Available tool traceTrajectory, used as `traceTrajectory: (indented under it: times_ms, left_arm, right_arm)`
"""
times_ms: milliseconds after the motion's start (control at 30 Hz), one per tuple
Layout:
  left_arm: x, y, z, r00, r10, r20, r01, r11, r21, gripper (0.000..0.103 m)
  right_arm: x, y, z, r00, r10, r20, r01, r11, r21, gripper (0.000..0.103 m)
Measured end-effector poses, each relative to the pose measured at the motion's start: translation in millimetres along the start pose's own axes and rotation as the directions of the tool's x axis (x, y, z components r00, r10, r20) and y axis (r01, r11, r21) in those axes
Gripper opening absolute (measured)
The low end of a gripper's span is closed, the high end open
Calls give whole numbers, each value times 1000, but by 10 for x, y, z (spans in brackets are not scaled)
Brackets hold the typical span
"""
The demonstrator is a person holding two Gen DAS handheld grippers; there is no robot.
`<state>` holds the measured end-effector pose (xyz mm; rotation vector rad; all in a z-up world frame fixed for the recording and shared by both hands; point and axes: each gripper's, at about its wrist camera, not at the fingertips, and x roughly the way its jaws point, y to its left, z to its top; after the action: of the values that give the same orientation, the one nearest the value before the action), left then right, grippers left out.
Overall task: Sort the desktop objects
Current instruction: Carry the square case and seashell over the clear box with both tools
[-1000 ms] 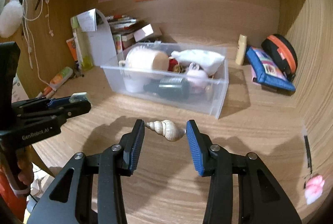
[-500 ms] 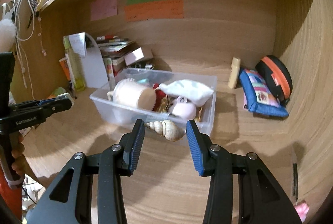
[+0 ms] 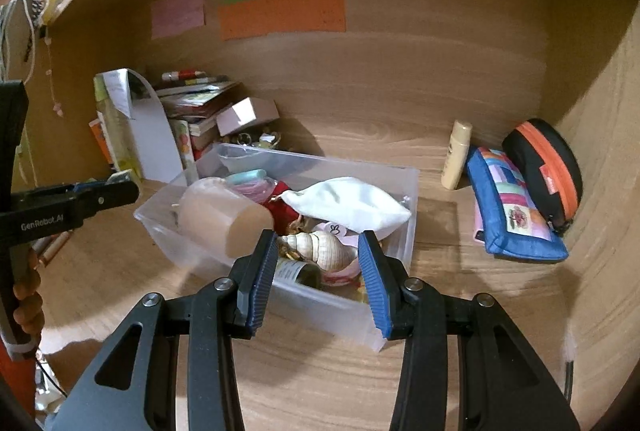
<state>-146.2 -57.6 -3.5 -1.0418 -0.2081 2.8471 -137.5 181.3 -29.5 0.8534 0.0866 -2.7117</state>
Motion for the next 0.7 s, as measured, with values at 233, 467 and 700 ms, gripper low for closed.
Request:
traceTrajectory:
  times_ms: [233, 467, 700]
  left_arm:
    - [241, -9, 136, 999, -9, -31, 9, 1000, 14, 36]
    - [470, 33, 198, 997, -25, -74, 26, 1000, 14, 36]
    - [597, -20, 267, 994, -43, -102, 45, 999, 17, 36]
  right_arm:
    - [229, -62, 29, 999, -3, -33, 3, 1000, 11, 38]
    - [404, -82, 13, 998, -8, -60, 9, 1000, 16, 38]
    - [449, -78, 21, 998, -8, -68, 9, 1000, 8, 38]
